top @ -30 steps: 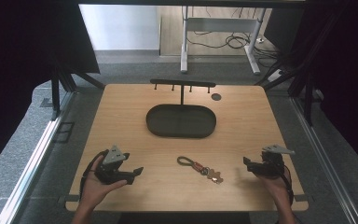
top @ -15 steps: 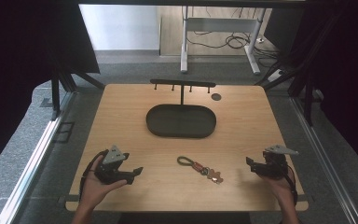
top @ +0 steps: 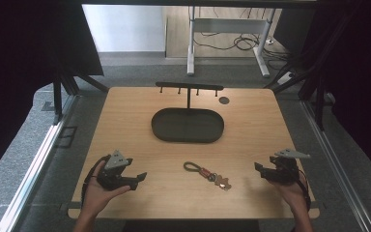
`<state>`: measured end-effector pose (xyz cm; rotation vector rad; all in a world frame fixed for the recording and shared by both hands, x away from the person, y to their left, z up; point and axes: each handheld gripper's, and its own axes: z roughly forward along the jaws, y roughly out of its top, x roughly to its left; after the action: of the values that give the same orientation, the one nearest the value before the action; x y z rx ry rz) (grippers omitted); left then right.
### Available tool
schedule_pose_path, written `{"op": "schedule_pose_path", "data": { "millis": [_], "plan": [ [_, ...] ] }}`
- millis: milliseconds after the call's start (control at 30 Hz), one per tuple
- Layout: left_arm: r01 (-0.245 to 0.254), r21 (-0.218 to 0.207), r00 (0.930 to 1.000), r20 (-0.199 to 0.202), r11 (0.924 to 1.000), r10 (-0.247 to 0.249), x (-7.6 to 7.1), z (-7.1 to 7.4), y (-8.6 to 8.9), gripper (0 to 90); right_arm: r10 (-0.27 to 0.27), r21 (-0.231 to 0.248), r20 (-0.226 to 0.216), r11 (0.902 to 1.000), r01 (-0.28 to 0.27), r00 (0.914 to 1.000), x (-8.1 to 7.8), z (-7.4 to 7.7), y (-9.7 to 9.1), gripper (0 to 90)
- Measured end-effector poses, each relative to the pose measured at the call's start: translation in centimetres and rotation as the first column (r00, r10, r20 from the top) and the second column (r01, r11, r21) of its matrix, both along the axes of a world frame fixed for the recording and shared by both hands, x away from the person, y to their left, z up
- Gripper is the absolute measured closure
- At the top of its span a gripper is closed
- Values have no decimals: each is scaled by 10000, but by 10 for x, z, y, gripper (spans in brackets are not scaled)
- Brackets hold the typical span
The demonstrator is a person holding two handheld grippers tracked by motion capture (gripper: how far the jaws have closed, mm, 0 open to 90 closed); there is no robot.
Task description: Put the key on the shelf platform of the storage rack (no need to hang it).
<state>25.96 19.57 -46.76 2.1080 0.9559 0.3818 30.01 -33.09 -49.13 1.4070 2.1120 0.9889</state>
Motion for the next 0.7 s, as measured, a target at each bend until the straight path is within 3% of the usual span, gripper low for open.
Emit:
{"op": "schedule_pose_path", "data": {
  "millis": [400,700],
  "plan": [
    [-62,-90,10000,63,9999,62,-2,3,5,252,862,-231,-59,9960,-863,9963,-3,20,10,346],
    [27,-8,10000,15,10000,-27,-2,2,2,251,1839,-545,-324,9811,-1855,9824,-1,38,27,394]
  ]
}}
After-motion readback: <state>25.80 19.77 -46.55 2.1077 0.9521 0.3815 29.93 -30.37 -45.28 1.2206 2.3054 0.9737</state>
